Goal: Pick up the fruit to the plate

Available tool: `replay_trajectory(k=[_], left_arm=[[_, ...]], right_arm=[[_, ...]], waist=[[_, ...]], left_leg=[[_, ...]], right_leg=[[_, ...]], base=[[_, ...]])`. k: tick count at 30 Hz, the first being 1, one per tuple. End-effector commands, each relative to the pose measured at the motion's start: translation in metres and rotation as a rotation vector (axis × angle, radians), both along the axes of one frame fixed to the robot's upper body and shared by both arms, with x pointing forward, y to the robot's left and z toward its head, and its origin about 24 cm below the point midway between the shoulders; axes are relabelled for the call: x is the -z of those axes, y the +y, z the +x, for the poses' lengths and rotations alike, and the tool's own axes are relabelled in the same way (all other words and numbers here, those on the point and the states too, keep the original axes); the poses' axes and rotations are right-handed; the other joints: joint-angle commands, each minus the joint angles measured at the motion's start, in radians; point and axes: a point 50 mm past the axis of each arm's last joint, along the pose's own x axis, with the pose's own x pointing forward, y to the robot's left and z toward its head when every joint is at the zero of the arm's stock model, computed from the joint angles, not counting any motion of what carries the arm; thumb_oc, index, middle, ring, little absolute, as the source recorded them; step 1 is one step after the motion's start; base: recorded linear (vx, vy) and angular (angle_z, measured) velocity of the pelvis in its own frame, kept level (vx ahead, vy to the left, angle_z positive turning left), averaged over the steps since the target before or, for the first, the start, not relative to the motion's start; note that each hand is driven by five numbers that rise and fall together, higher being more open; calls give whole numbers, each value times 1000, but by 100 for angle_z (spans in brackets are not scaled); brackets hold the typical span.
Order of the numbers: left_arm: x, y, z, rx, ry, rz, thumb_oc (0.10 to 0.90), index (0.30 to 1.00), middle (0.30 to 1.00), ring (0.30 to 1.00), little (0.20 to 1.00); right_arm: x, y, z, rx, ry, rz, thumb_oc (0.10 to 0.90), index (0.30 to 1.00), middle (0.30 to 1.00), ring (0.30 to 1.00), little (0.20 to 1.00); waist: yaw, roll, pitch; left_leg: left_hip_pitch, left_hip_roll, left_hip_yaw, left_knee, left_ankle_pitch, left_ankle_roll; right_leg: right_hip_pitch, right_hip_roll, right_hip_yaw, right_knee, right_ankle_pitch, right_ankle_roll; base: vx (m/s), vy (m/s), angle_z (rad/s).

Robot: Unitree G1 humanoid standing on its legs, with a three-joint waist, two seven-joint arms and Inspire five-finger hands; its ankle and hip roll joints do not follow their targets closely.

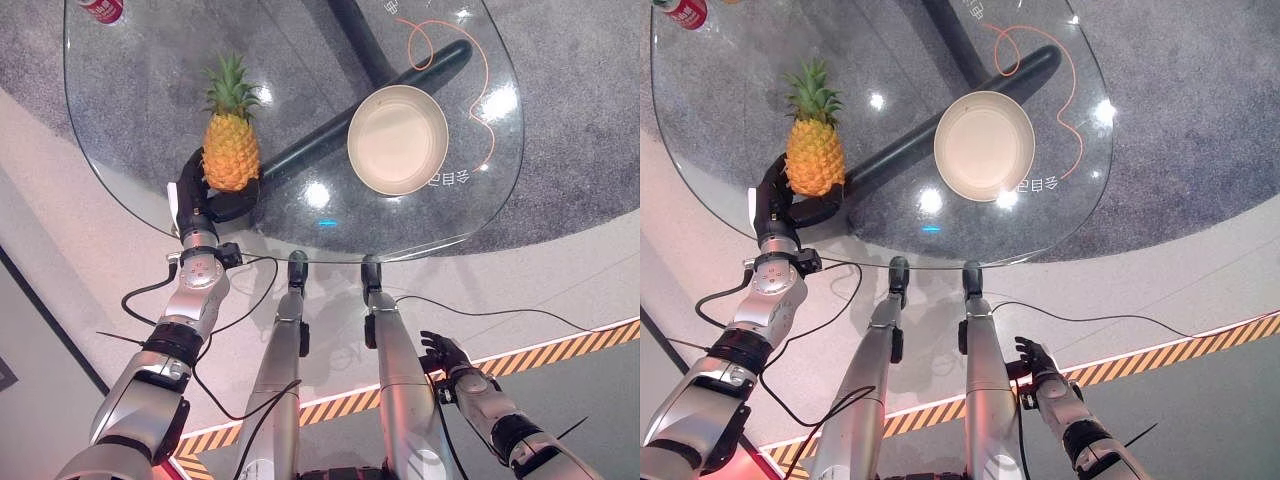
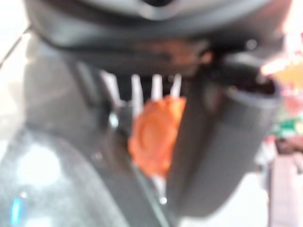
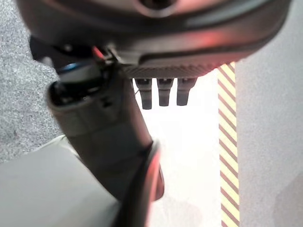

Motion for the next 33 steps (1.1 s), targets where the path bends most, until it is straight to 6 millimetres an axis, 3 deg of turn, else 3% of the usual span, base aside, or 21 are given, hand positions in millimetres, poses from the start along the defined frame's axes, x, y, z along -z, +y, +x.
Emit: replay_trajectory(k=[1, 13, 21, 33], left_arm=[[16, 11, 0, -67, 88, -20, 100, 300, 300, 300, 200], [25, 24, -13, -98, 59, -27, 100, 300, 300, 300, 200], [38, 30, -29, -114, 60, -20, 100, 300, 300, 300, 200], [54, 23, -52, -111, 47, -21, 100, 300, 300, 300, 200]], right_arm=[[14, -7, -26, 49, 46, 17, 800, 900, 900, 900, 900], [2, -35, -27, 389, -138, 0, 800, 900, 900, 900, 900], [-41, -42, -6, 576, -439, -49, 800, 900, 900, 900, 900], [-130, -5, 18, 396, -923, -43, 800, 900, 900, 900, 900]], waist=[[-12, 14, -12], [-5, 28, -12], [1, 23, -12], [2, 20, -12]], left_leg=[[15, -50, 49, 106, -110, 21], [77, -50, 53, 108, -124, 28], [135, -47, 49, 108, -139, 32], [196, -54, 45, 85, -136, 38]], right_leg=[[52, 45, -72, -149, 82, -17], [121, 47, -67, -142, 60, -16], [187, 47, -63, -144, 46, -9], [248, 38, -63, -160, 33, -6]], base=[[0, 0, 0], [1, -15, -4], [3, -12, 1], [0, 0, 0]])
